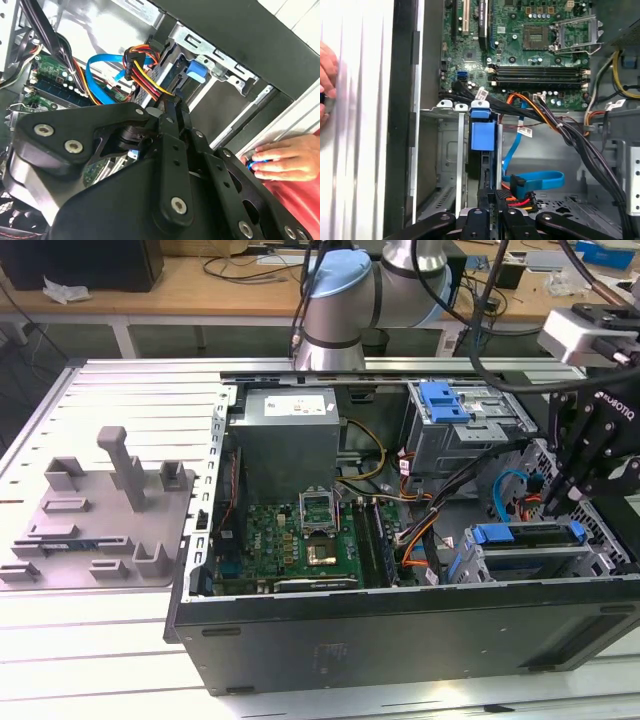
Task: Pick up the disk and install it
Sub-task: 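Insert the first disk wire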
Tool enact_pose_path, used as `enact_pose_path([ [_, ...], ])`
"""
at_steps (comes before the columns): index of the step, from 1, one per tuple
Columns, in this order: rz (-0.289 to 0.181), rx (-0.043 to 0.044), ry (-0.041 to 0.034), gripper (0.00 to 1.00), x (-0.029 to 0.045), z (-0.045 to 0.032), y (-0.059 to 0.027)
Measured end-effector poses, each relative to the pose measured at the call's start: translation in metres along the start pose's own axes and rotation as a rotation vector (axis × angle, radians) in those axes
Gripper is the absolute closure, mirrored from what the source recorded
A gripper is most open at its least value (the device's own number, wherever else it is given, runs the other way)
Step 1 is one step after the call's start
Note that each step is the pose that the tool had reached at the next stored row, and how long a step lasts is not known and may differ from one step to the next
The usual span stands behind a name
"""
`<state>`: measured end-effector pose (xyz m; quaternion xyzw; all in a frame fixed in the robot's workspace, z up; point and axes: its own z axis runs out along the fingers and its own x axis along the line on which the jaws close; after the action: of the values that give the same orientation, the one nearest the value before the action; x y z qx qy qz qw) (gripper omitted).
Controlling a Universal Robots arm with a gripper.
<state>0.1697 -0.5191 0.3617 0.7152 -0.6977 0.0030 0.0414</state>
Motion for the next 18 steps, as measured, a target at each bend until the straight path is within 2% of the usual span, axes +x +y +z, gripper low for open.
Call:
enact_pose_path([
  [1,-0.002,0.0044,-0.0303,0.84,0.0032,0.0003,0.0],
  [4,-0.002,0.0045,-0.0303,0.84,0.0035,0.0003,0.0001],
  [7,-0.001,0.0043,-0.0252,0.84,0.0035,0.0002,0.0001],
  [10,0.005,0.004,-0.0244,0.84,0.0035,0.0002,-0.0001],
  [16,0.081,0.0002,-0.0284,0.84,0.0035,0.0004,-0.0008],
  [18,0.084,0.0,-0.0286,0.84,0.0035,0.0004,-0.0009],
])
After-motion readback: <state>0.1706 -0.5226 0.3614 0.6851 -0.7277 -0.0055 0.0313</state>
